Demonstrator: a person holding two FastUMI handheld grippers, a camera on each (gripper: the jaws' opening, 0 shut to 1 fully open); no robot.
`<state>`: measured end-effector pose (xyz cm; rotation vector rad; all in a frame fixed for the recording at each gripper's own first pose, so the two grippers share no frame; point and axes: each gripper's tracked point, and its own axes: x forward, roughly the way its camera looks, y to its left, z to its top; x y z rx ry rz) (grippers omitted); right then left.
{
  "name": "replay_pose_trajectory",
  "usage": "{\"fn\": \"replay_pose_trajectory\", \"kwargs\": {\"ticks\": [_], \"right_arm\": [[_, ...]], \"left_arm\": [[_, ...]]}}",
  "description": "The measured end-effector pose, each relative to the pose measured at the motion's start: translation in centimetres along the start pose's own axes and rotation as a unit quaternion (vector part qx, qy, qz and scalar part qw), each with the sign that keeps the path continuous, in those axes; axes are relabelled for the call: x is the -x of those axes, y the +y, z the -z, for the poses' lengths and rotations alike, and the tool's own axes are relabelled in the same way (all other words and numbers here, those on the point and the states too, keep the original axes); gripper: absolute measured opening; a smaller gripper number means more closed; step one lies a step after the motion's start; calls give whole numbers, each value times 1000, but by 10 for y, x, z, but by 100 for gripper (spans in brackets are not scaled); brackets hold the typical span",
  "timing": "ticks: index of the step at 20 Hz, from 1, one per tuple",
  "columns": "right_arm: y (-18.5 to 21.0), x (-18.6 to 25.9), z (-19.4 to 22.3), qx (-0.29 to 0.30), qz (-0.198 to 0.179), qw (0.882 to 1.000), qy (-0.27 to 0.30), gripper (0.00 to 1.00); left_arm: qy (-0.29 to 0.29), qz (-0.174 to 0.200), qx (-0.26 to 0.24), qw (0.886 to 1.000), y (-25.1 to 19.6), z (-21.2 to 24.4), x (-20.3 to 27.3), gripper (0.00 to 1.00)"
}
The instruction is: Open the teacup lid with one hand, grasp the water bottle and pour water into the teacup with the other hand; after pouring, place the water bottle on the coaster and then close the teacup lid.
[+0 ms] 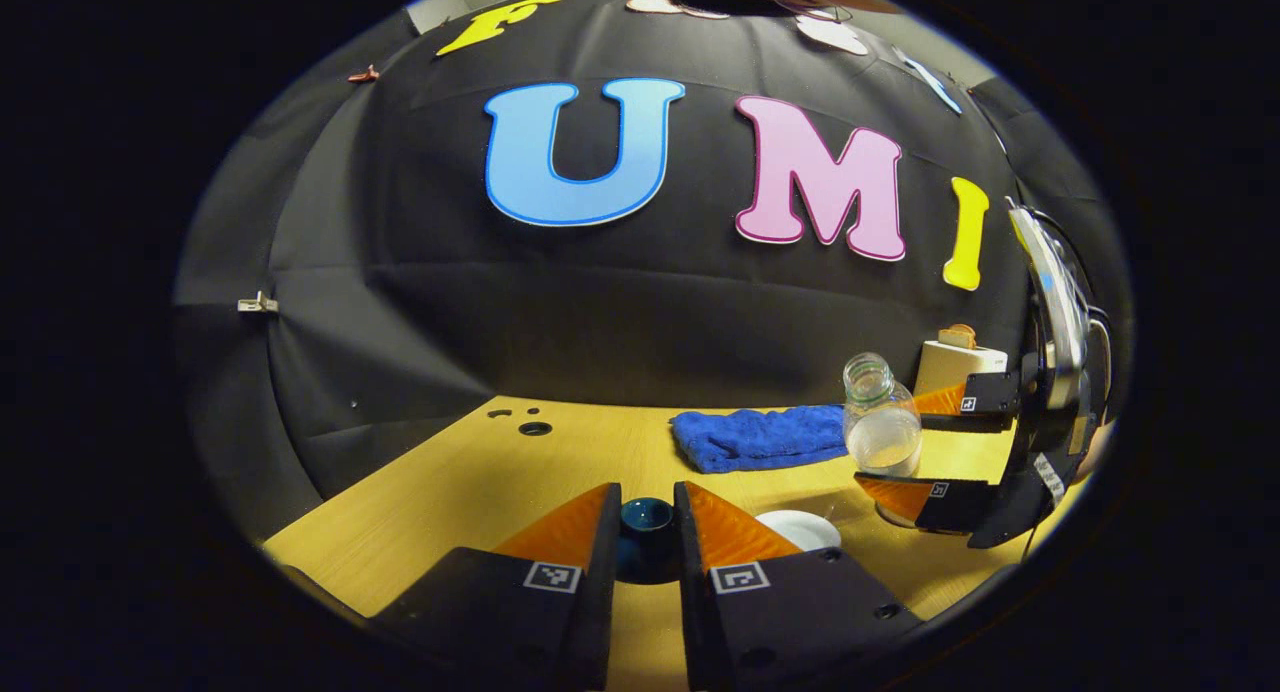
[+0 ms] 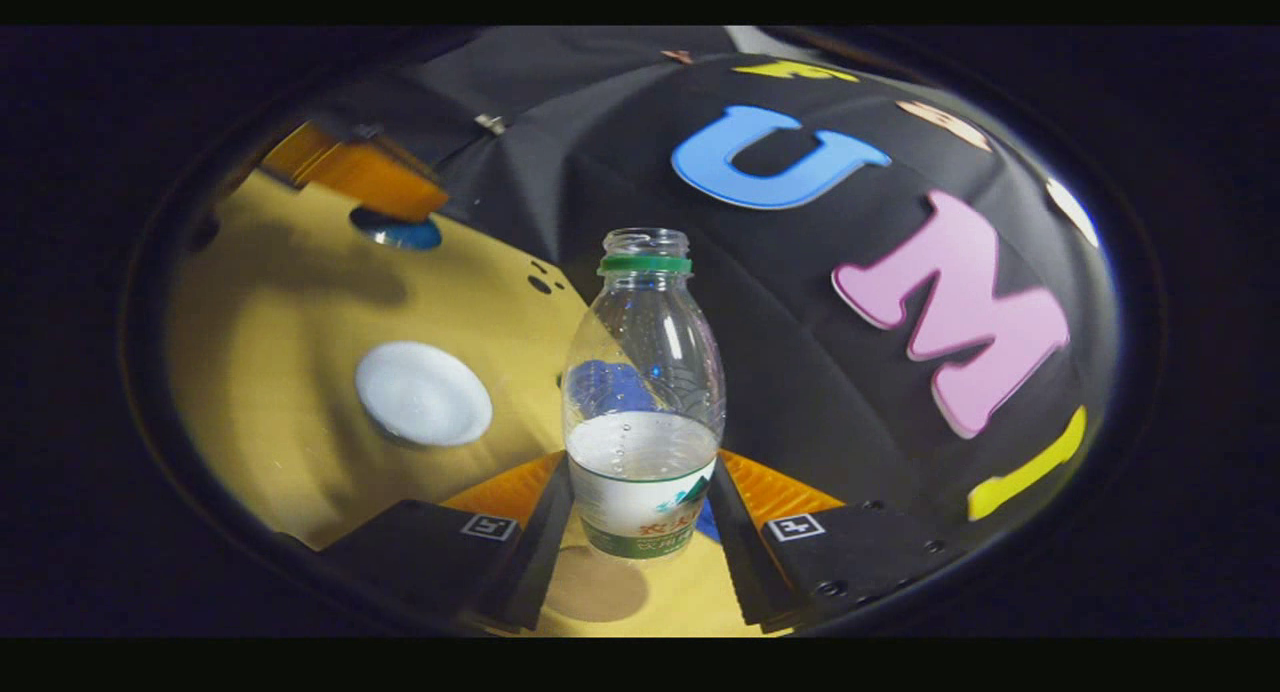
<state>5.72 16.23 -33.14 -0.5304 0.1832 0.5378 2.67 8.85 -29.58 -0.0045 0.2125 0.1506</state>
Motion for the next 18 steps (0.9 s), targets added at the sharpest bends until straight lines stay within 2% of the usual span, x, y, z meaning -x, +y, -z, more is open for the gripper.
{"fn": "replay_pose_trajectory", "kwargs": {"ticks": [2, 3, 4, 5, 6, 8, 9, 10, 13, 14, 16, 18], "right_arm": [[5, 3, 1, -73, -11, 997, 7, 75], [3, 1, -1, -103, -8, 995, 9, 75], [2, 0, -2, -126, -1, 992, 10, 75], [1, -1, -2, -146, 6, 989, 11, 75], [1, -2, -2, -168, 11, 986, 11, 75], [3, -2, -3, -218, 18, 976, 9, 75], [3, -2, -2, -239, 21, 971, 8, 75], [3, -3, 0, -256, 27, 966, 9, 75], [8, -10, 5, -292, 39, 955, 26, 75], [8, -14, 8, -296, 43, 954, 30, 75], [11, -22, 8, -300, 43, 953, 26, 72], [9, -19, 9, -305, 43, 951, 20, 75]], "left_arm": [[0, 7, 0, 1000, -9, -2, -5, 29], [-1, 11, 0, 1000, -14, -3, -7, 33], [-1, 15, 0, 1000, -19, -5, -9, 29], [-2, 19, -1, 1000, -24, -5, -10, 33], [-2, 24, -1, 1000, -30, -7, -13, 29], [-1, 34, -1, 999, -42, -7, -17, 33], [-1, 40, -1, 999, -48, -7, -19, 29], [0, 44, -1, 999, -54, -8, -20, 33], [5, 57, -3, 998, -70, -4, -25, 33], [5, 60, -3, 998, -75, -4, -26, 29], [7, 66, -3, 998, -82, -3, -29, 33], [10, 69, -3, 998, -88, -2, -30, 29]]}}
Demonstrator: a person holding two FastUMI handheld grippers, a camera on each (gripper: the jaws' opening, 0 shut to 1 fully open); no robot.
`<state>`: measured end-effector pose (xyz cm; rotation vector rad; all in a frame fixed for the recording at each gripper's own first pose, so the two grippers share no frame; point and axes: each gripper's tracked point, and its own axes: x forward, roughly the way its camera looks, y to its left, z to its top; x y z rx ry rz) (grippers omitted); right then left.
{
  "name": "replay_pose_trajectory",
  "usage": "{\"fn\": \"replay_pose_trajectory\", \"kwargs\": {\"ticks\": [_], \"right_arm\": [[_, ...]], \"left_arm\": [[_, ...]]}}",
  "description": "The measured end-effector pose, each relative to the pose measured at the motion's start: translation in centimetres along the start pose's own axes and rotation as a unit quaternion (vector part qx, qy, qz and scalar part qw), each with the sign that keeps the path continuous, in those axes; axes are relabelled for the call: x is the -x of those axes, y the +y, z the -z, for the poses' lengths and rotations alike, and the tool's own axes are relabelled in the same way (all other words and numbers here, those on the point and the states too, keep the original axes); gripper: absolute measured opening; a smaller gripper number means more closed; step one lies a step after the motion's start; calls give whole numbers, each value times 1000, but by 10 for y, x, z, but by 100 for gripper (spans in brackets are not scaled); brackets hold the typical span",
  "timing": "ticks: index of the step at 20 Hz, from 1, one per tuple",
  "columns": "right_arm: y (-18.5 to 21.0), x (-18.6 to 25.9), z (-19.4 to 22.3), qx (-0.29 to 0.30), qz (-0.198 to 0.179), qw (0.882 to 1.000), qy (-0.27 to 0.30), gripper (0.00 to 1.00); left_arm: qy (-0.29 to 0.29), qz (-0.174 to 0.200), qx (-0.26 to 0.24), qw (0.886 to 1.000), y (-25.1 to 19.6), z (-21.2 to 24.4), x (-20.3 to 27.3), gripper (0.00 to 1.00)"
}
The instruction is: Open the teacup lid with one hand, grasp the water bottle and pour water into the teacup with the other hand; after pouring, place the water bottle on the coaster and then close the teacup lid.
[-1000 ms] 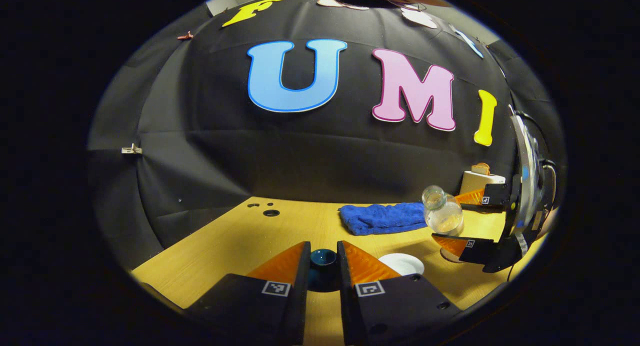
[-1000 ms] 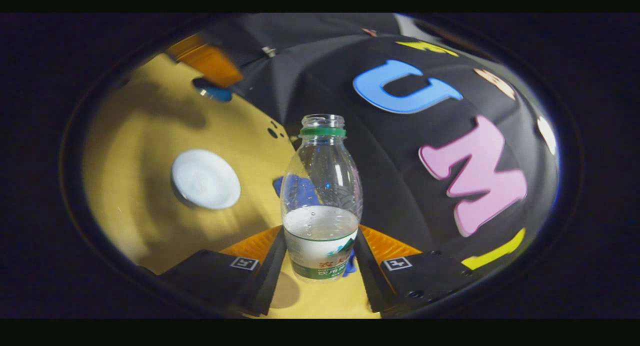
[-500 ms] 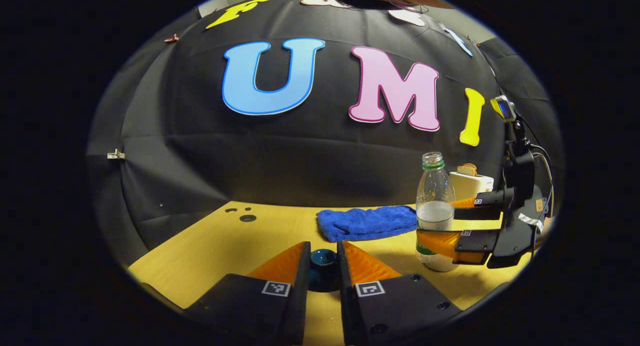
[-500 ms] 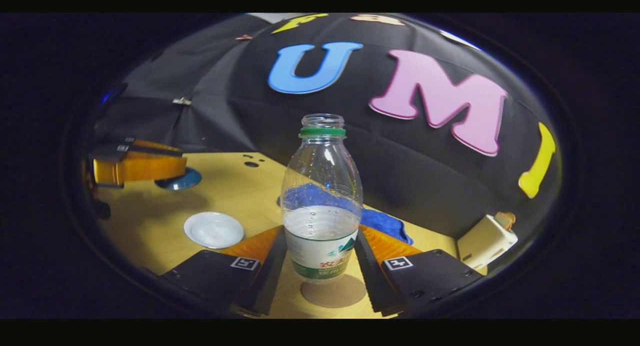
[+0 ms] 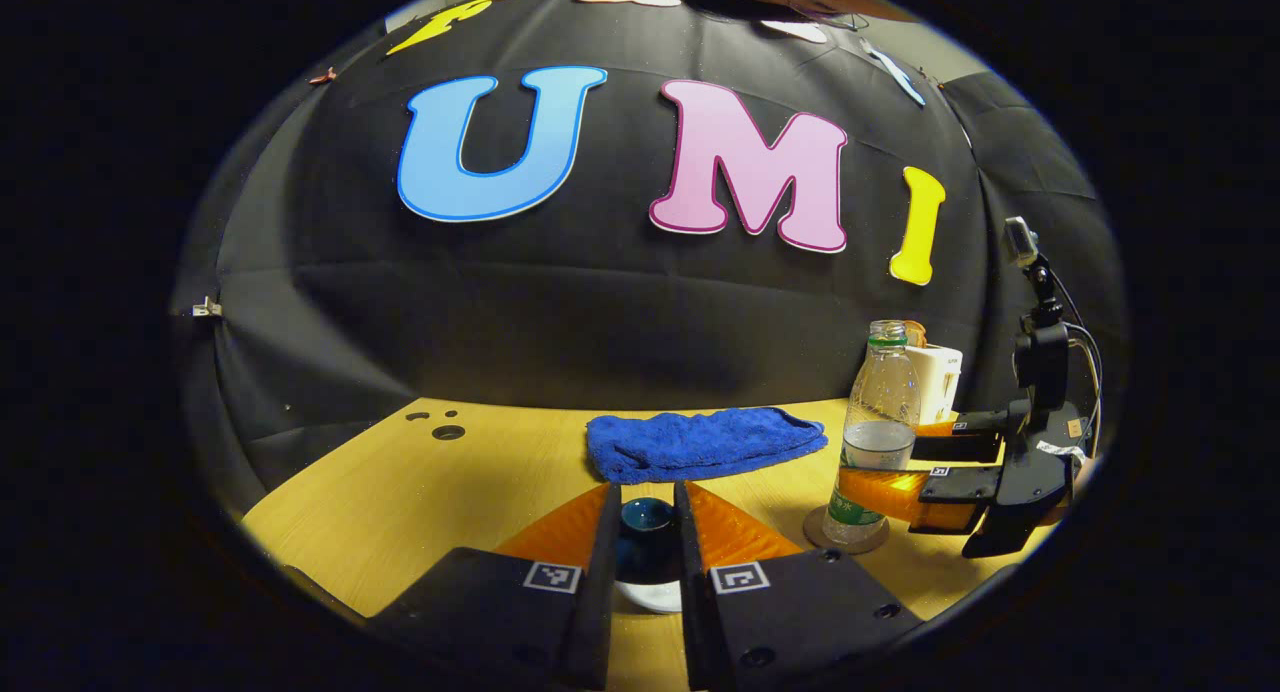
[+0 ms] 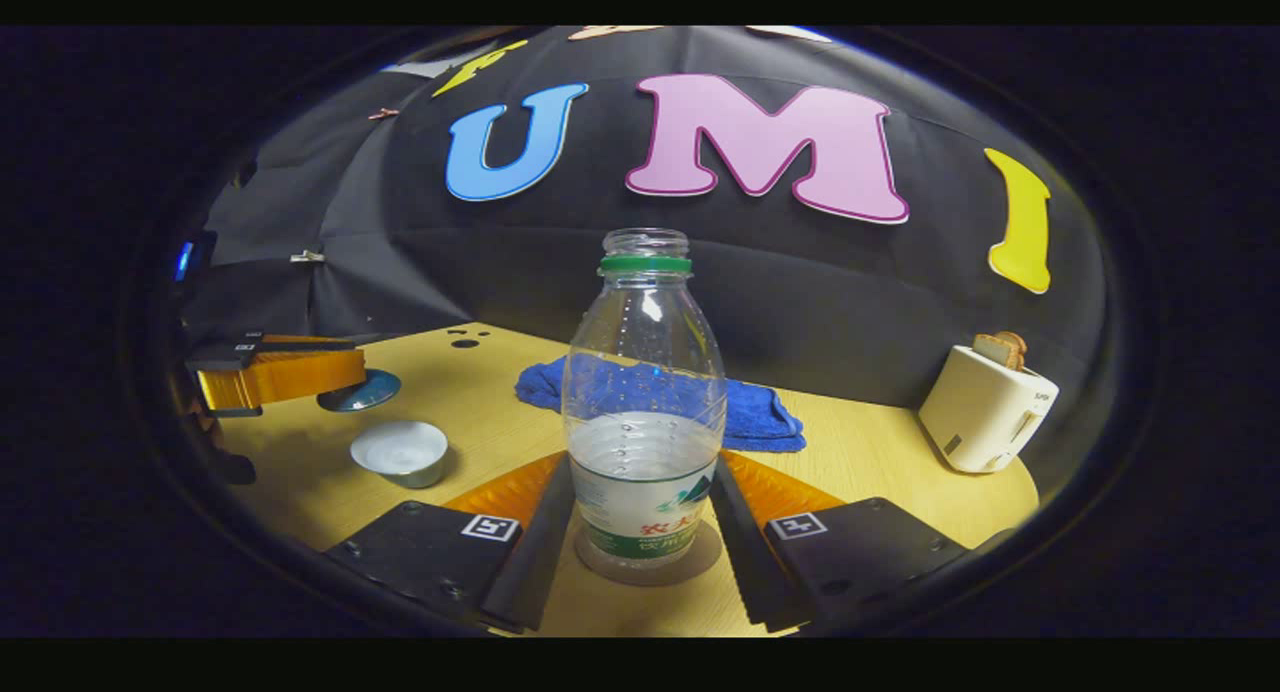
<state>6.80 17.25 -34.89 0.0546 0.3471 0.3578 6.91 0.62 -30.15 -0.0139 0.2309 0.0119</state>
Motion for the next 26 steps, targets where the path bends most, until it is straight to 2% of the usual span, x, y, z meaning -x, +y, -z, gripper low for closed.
{"fn": "replay_pose_trajectory", "kwargs": {"ticks": [1, 5, 6, 7, 9, 14, 18, 19, 20, 21, 25, 26], "right_arm": [[-2, 1, -2, -4, 4, 1000, -2, 76], [-4, -1, 1, -11, 10, 1000, -7, 76], [-4, -1, 1, -14, 11, 1000, -8, 77], [-5, -1, 2, -18, 15, 1000, -8, 77], [-1, 0, 12, -28, 8, 999, 14, 78], [6, 14, 32, -47, -5, 997, 54, 87], [5, 21, 44, -56, 5, 996, 73, 97], [3, 24, 46, -56, 8, 995, 77, 93], [2, 28, 50, -55, 13, 995, 80, 96], [0, 30, 52, -55, 17, 995, 83, 92], [-6, 47, 56, -57, 33, 994, 88, 96], [-7, 52, 57, -56, 35, 994, 89, 92]], "left_arm": [[1, 1, 0, 1000, -2, 1, -1, 33], [4, 4, -1, 1000, -7, 3, -4, 33], [5, 4, -1, 1000, -8, 3, -4, 29], [6, 5, 0, 1000, -8, 4, -4, 29], [7, 5, 3, 1000, -9, 6, -5, 33], [10, 8, 4, 1000, -10, 10, -9, 33], [17, 9, 8, 1000, -11, 20, -12, 33], [19, 10, 9, 1000, -12, 23, -13, 33], [22, 11, 9, 1000, -12, 26, -13, 33], [24, 13, 9, 1000, -13, 29, -14, 33], [31, 20, 9, 999, -17, 38, -17, 33], [34, 20, 9, 999, -18, 42, -18, 33]]}}
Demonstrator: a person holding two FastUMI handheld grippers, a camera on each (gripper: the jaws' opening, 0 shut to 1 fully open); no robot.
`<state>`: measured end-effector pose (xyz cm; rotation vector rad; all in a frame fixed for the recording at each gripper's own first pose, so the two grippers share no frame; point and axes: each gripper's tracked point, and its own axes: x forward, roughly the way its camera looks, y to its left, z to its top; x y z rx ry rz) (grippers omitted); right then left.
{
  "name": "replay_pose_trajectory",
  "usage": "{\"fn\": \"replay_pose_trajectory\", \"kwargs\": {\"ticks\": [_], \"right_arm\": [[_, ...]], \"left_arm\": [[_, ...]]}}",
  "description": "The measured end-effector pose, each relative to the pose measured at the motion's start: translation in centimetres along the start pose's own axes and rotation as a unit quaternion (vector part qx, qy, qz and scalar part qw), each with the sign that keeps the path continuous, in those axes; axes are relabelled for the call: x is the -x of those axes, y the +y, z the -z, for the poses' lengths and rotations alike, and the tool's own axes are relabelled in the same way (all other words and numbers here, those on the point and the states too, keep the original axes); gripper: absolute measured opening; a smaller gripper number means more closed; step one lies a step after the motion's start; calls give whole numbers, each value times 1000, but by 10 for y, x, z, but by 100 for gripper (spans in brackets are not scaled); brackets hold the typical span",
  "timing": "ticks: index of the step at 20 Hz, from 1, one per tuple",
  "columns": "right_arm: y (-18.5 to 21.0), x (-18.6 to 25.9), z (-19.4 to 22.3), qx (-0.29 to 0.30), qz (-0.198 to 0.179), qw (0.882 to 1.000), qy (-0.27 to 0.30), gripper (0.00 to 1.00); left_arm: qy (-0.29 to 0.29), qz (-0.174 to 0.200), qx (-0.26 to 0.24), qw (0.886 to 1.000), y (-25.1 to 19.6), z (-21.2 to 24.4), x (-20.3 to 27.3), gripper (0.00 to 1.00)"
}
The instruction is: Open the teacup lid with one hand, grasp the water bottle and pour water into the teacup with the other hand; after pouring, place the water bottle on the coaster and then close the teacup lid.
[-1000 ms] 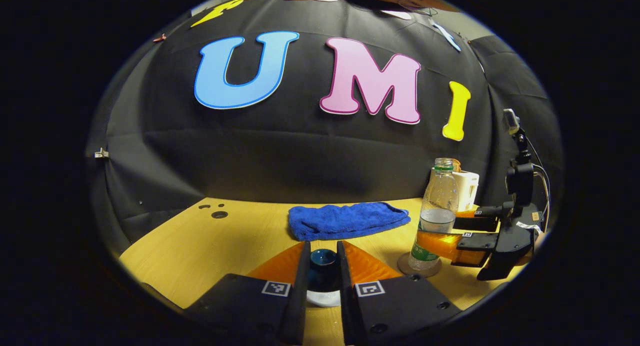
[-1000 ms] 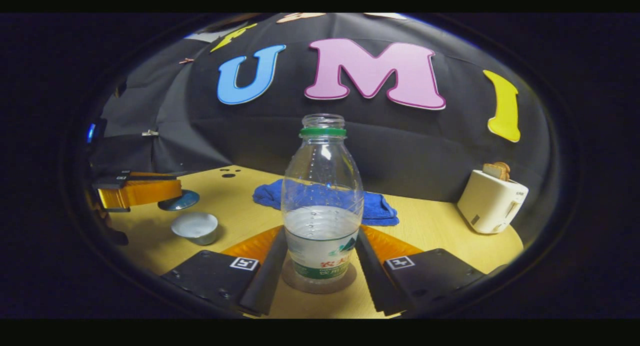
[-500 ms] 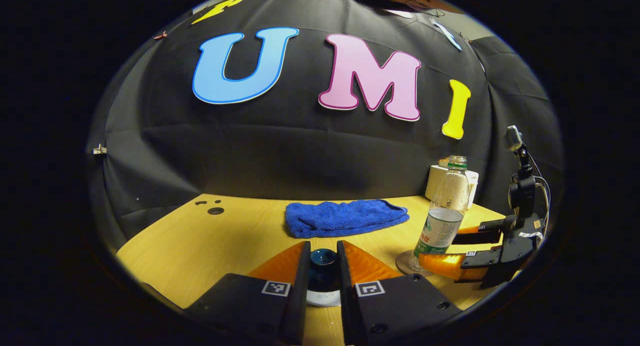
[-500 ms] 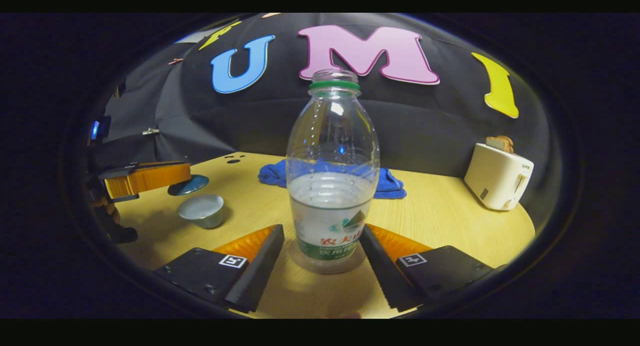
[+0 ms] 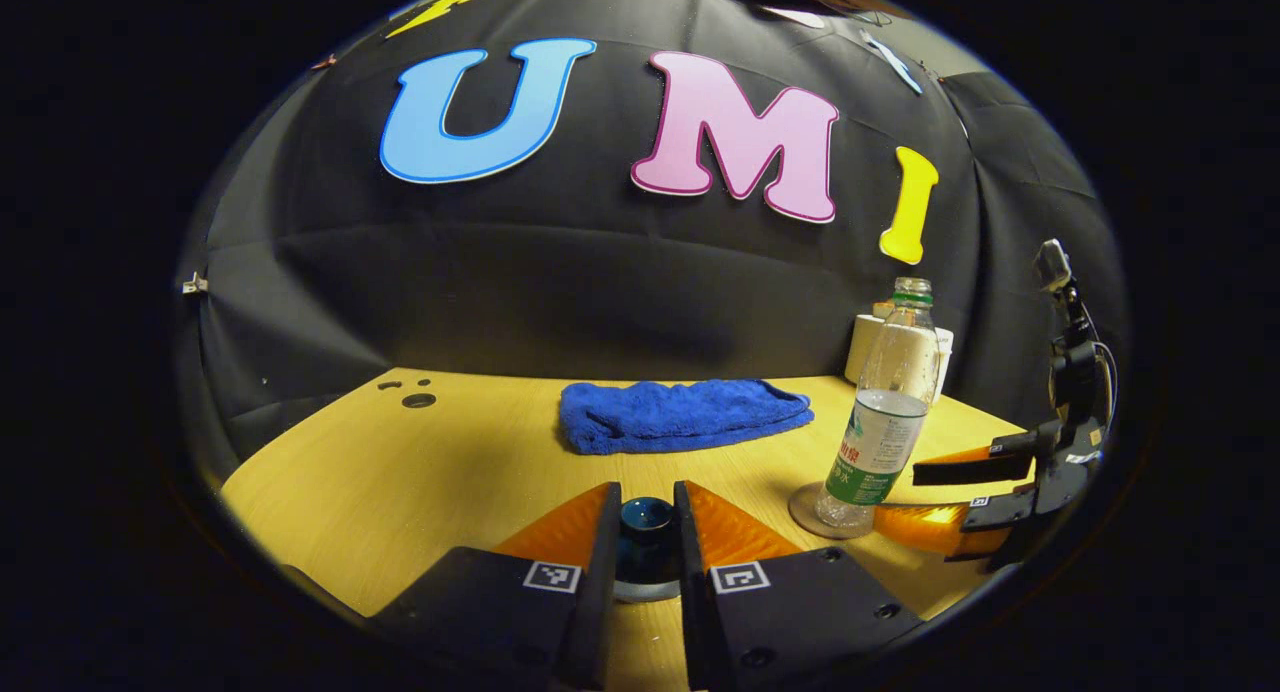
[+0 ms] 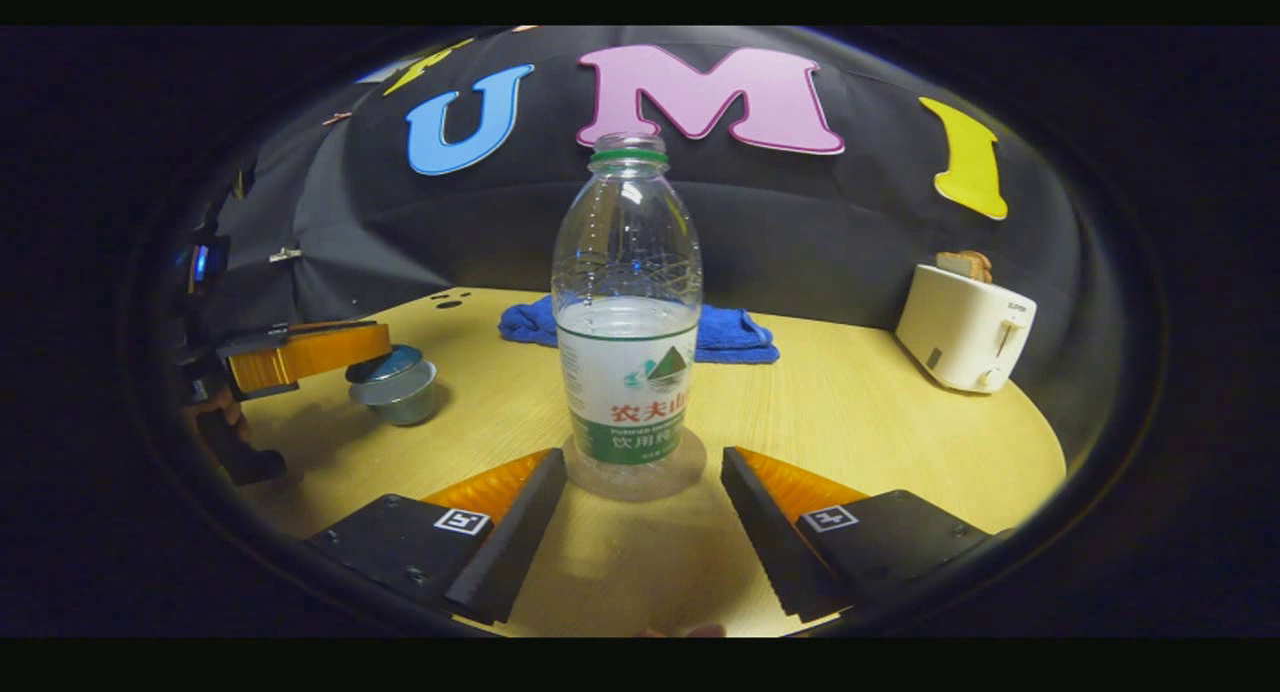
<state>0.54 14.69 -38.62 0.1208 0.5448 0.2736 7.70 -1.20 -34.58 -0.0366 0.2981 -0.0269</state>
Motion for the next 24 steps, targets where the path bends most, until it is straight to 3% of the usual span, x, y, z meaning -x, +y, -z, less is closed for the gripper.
{"fn": "replay_pose_trajectory", "kwargs": {"ticks": [2, 4, 5, 9, 11, 13, 14, 15, 16, 17, 24], "right_arm": [[-4, 5, 0, 0, 4, 1000, -2, 97], [-8, 8, -1, -1, 9, 1000, -3, 92], [-10, 8, -2, 0, 11, 1000, -3, 96], [-9, 13, -7, 10, 12, 1000, -10, 97], [-8, 17, -11, 8, 11, 1000, -14, 96], [-8, 22, -17, 2, 13, 1000, -16, 92], [-8, 26, -22, -2, 15, 1000, -18, 96], [-8, 32, -30, -8, 17, 1000, -23, 96], [-9, 39, -43, -15, 22, 999, -34, 92], [-10, 48, -59, -23, 29, 998, -49, 97], [0, 105, -172, -31, 33, 994, -102, 97]], "left_arm": [[7, -3, 2, 1000, 2, 6, -1, 33], [14, -6, 8, 1000, 2, 12, -3, 36], [16, -9, 10, 1000, 4, 14, -4, 36], [16, -8, 6, 1000, 1, 15, -6, 34], [23, -9, -4, 1000, -1, 20, -7, 41], [25, -12, -14, 1000, -3, 17, -3, 76], [21, -11, -19, 1000, -5, 11, 0, 93], [15, -13, -23, 1000, -6, 1, 8, 98], [11, -14, -25, 1000, -7, -10, 14, 99], [12, -18, -26, 999, -7, -18, 21, 99], [11, -39, -14, 999, -6, -114, 66, 98]]}}
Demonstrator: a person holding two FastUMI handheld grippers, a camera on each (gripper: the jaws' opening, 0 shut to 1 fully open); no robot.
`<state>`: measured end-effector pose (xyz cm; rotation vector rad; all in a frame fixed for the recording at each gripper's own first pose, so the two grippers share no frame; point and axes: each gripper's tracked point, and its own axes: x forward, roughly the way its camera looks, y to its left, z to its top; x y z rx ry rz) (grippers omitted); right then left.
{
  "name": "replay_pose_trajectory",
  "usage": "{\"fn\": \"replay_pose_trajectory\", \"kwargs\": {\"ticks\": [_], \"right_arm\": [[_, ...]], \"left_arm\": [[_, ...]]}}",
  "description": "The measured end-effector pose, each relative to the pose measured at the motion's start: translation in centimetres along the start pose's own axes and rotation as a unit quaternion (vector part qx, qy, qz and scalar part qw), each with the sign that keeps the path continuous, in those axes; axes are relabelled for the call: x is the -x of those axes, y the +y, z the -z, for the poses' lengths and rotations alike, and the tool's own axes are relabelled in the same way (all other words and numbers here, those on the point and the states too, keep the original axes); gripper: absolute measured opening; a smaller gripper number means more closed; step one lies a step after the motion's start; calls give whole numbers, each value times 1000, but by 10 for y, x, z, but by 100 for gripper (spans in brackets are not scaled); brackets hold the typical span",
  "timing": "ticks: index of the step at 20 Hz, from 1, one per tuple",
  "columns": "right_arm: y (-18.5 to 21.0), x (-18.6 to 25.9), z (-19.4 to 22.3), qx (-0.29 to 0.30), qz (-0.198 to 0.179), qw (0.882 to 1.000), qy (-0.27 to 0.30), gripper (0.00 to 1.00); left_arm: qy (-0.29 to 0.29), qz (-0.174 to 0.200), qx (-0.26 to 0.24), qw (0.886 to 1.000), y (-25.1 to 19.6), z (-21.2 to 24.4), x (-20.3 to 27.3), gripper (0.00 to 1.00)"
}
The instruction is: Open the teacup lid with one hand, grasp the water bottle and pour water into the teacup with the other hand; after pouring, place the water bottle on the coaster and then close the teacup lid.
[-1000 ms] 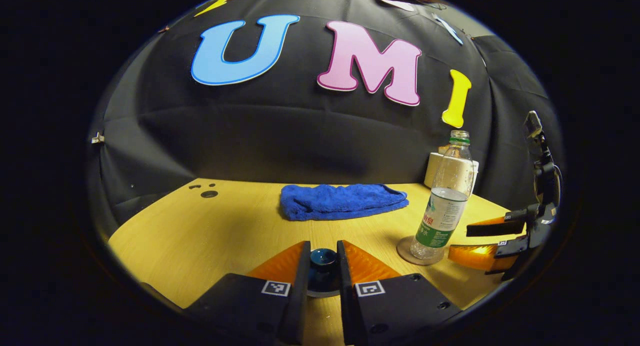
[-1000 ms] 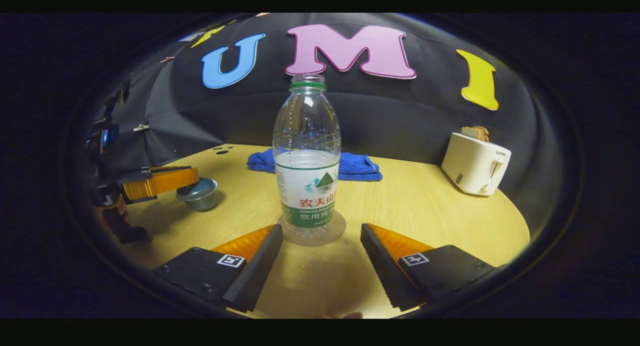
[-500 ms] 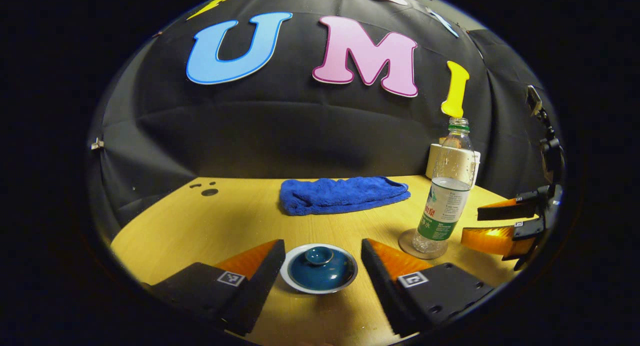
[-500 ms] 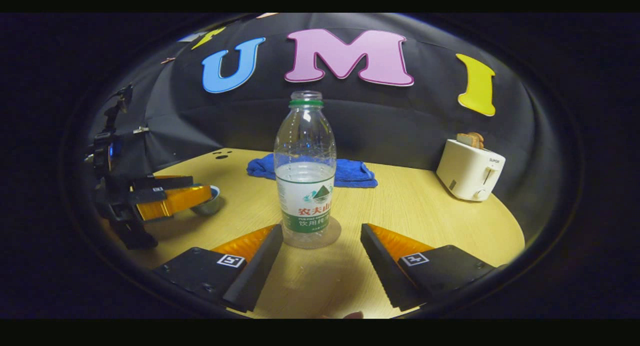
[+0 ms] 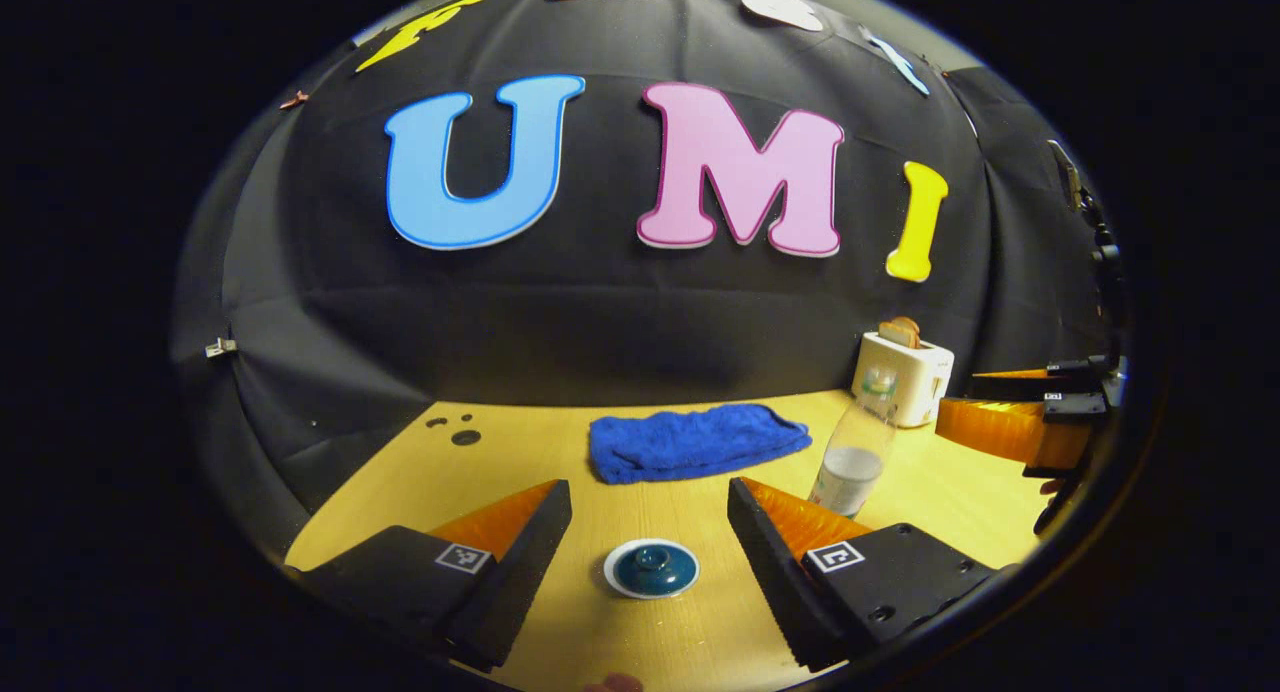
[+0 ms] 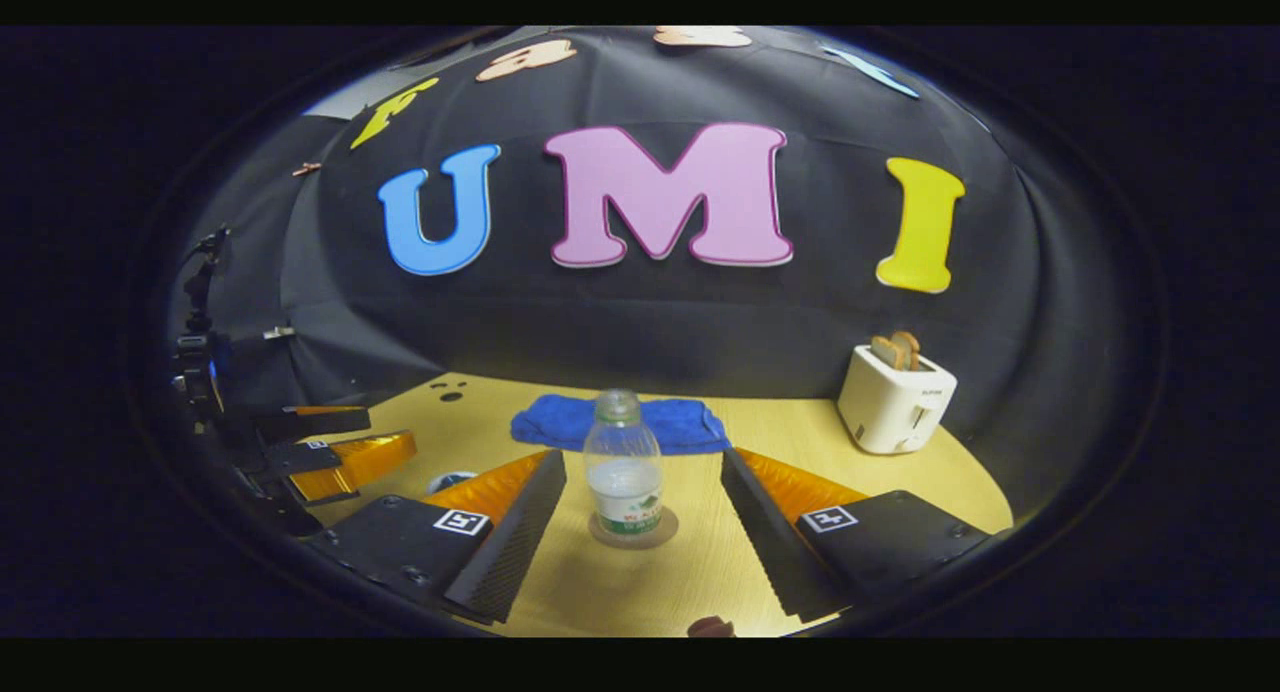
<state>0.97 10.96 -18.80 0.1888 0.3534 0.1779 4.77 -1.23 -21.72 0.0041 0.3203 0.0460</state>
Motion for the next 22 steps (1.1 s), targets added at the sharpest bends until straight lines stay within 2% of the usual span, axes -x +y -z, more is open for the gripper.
{"fn": "replay_pose_trajectory", "kwargs": {"ticks": [4, 8, 14, 22], "right_arm": [[2, 21, -51, 3, 0, 1000, -18, 97], [-2, 41, -88, 10, 8, 999, -35, 97], [-2, 63, -125, 8, 7, 998, -60, 97], [-9, 78, -165, 22, 21, 995, -98, 97]], "left_arm": [[-20, 3, 13, 1000, -2, -58, 17, 99], [-39, 9, -2, 999, -5, -102, 31, 98], [-53, 23, 11, 998, -13, -138, 57, 99], [-106, 35, -8, 994, -18, -189, 82, 99]]}}
